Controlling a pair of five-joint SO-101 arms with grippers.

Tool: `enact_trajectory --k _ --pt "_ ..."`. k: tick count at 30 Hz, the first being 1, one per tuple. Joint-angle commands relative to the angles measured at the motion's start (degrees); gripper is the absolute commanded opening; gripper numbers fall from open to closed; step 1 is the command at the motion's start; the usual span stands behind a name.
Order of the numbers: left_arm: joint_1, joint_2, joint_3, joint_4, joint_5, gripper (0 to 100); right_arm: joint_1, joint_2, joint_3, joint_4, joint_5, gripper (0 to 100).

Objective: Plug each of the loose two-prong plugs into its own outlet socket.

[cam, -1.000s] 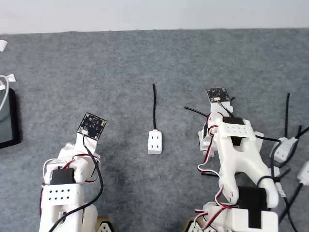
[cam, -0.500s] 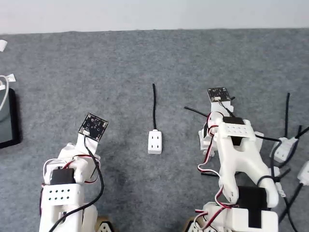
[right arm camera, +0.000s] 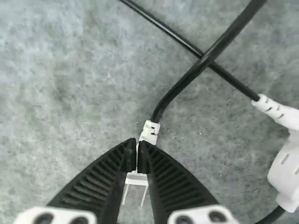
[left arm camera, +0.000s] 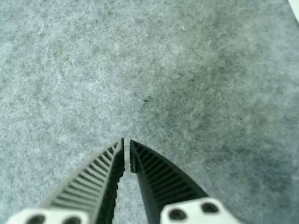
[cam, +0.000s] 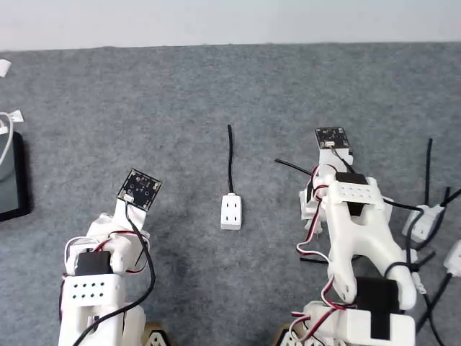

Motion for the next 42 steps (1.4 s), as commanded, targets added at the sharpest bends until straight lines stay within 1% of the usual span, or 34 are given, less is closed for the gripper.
enact_trajectory --k 1,6,11,20,23,28,30,35,42 --pt "-0.3 -0.7 -1.1 0.5 -0.4 2 0.5 -1.5 -3.5 -0.9 -0.3 0.9" --pt "-0.3 -0.7 -1.1 0.5 -0.4 2 0.8 -1.6 -4.7 -0.8 -0.3 0.9" --pt "-0.3 -0.7 -1.1 0.5 -0.4 2 3.5 -1.7 -5.2 -0.9 -0.3 0.9" --pt "-0.3 -0.7 -1.1 0.5 -0.4 2 3.1 -1.1 -4.6 -0.7 -0.3 0.9" --pt "-0.3 -0.7 -1.1 0.5 -0.4 2 1.7 -1.1 -4.6 -0.5 -0.3 1.2" --pt "-0.3 -0.7 -1.1 0.5 -0.4 2 0.7 0.8 -3.7 -0.4 -0.2 12.1" --pt "-0.3 -0.7 -1.1 0.5 -0.4 2 1.0 1.6 -3.7 -0.4 -0.2 12.4" --pt "-0.3 -0.7 -1.1 0.5 -0.4 2 0.7 2.4 -3.8 1.5 -0.2 7.6" --pt "-0.3 -0.7 -1.1 0.5 -0.4 2 0.0 2.5 -3.8 1.3 -0.2 13.1"
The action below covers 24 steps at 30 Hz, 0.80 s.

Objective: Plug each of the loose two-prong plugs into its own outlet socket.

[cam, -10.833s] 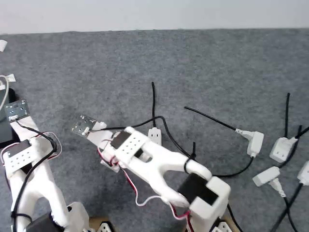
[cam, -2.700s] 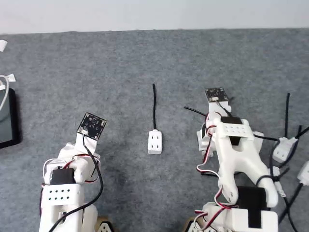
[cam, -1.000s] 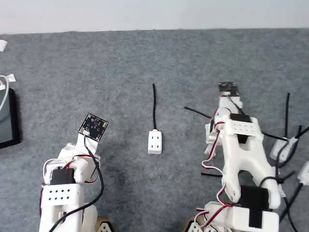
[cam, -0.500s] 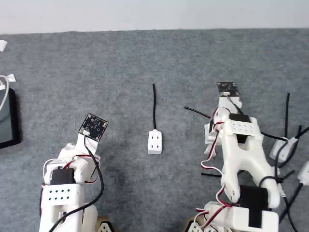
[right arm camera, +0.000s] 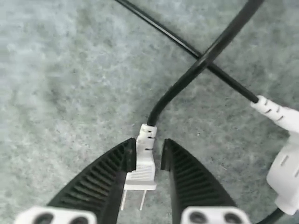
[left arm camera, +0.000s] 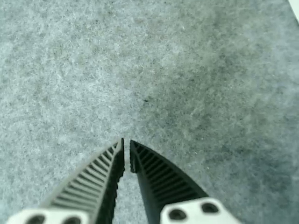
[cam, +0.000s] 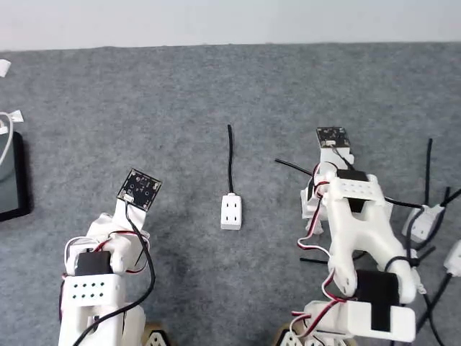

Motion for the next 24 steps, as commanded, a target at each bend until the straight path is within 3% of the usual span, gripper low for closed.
enact_trajectory --k 1,9,20,24 --pt "-0.3 -0.7 -1.1 0.5 -0.4 2 -0.7 0.0 -1.8 0.5 -0.2 13.1" --pt "-0.3 -0.7 -1.1 0.6 -0.5 2 -0.7 1.5 -2.8 -0.8 -0.2 12.5" --pt "-0.3 -0.7 -1.1 0.6 -0.5 2 -1.2 11.8 -14.2 6.2 -0.2 12.5" --pt "-0.3 -0.7 -1.1 0.6 -0.5 2 -1.2 11.8 -14.2 6.2 -0.2 5.1"
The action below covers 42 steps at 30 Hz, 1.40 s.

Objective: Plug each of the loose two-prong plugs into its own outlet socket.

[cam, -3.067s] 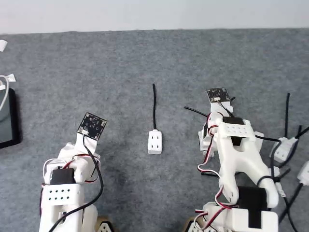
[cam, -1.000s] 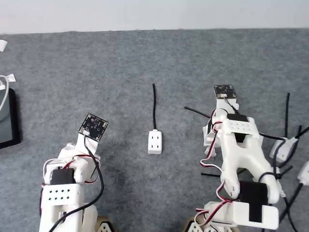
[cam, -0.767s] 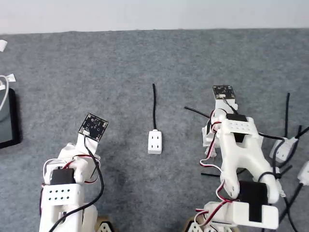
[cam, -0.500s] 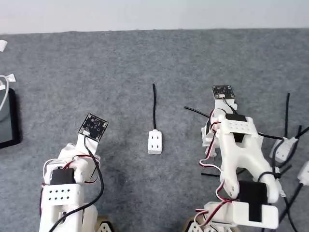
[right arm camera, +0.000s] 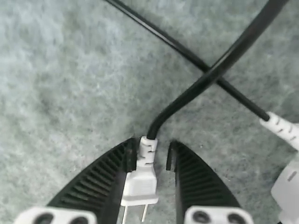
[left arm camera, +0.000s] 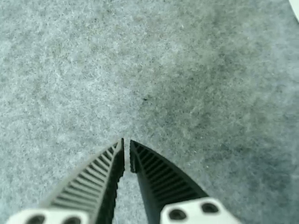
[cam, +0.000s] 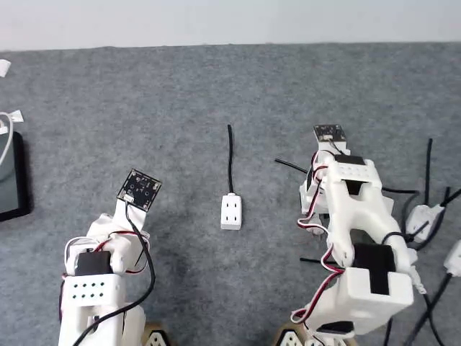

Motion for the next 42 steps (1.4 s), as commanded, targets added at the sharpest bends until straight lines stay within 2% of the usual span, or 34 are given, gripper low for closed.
enact_trajectory --k 1,9,15,21,26,29,32,42 --pt "-0.3 -0.7 -1.1 0.4 -0.5 2 -0.8 0.1 -3.1 0.4 -0.2 2.7" --pt "-0.3 -0.3 -1.4 0.4 -0.2 2 0.2 -0.8 -2.8 0.9 -0.3 0.9" --pt "0.1 -0.1 -1.5 0.3 -0.1 2 -1.2 -16.7 2.1 3.3 -0.4 0.9" --pt "0.2 3.0 -3.0 0.4 1.8 2 -12.7 -42.2 10.2 3.3 0.0 0.8" --pt "0.2 21.6 -12.0 0.0 1.2 2 -23.8 -55.6 12.2 3.3 1.7 0.8" --pt "-0.2 32.3 -18.9 1.7 -3.4 1 -29.7 -57.6 12.2 2.8 1.8 0.8" --pt "0.4 37.0 -22.7 4.9 -5.6 1 -35.0 -57.6 12.7 0.9 1.8 0.8" --pt "3.7 34.2 -20.4 5.1 -8.0 1 -47.4 -57.6 21.6 -9.0 1.8 0.8"
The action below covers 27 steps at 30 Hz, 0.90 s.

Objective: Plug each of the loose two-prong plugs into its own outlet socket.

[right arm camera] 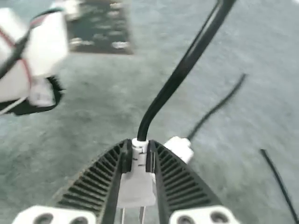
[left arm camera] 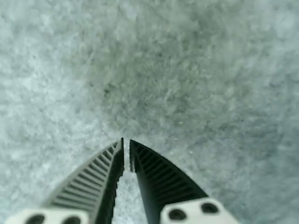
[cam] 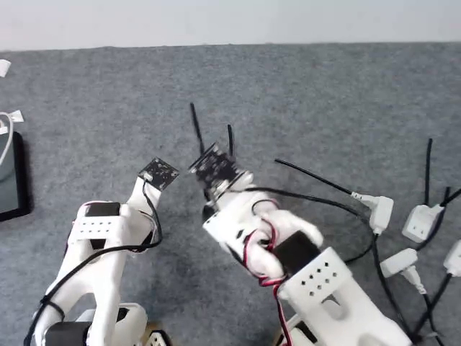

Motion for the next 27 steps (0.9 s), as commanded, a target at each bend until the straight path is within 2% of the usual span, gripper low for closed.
enact_trajectory --k 1,8,14,22,27 --pt "1.5 -2.0 -0.9 0.8 -1.2 1 -3.4 -1.7 1.0 -3.5 0.4 0.8" --pt "3.3 -2.5 0.0 0.9 -1.9 1 -5.9 -1.6 2.3 -5.7 0.4 0.8" --pt "6.2 -3.4 1.5 2.7 -6.3 1 -5.9 3.1 2.8 -9.4 0.4 0.8" --pt "8.7 -20.2 10.9 1.9 -7.1 1 -5.8 9.1 0.6 -10.2 0.0 0.9" --pt "8.2 -21.9 12.1 0.1 -4.3 1 -3.6 9.1 0.5 -10.4 -1.9 0.9"
